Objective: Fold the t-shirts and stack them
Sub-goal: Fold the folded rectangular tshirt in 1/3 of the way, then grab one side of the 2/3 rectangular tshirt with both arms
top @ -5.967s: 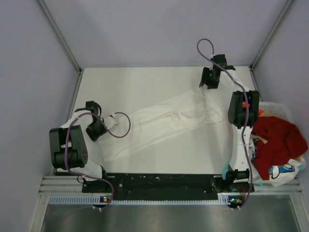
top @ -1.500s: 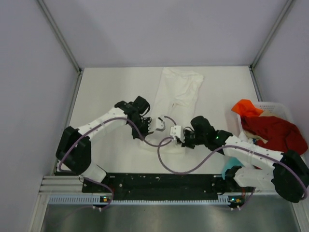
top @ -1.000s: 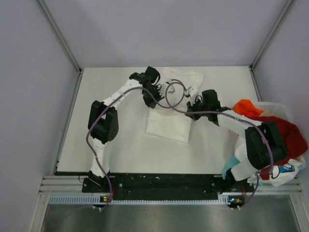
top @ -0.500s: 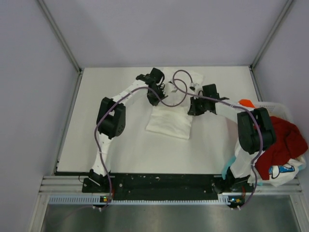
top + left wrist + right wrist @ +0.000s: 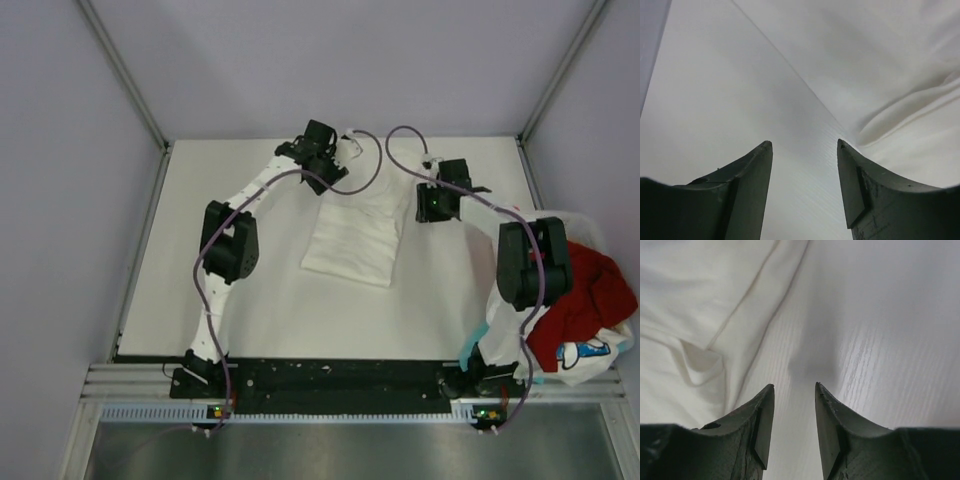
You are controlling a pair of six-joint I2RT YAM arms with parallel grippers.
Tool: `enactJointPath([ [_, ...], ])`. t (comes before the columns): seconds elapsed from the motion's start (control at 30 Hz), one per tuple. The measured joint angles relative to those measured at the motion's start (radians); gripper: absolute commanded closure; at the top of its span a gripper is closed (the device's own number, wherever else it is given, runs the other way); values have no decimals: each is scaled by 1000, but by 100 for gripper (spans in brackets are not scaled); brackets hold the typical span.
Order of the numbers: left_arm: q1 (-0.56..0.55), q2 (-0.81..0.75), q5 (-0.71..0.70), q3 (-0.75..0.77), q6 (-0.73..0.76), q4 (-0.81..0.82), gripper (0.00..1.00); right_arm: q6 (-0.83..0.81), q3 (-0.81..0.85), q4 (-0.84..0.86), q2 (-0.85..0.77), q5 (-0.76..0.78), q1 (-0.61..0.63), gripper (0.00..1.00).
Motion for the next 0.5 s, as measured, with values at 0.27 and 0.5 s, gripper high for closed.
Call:
enactJointPath([
  [0.27, 29, -387, 344, -457, 243, -9, 40, -376, -406, 120, -499, -98, 196, 42],
  [0.5, 6, -501, 525, -741, 463, -58, 31, -728, -577, 87, -584, -183, 412, 43],
])
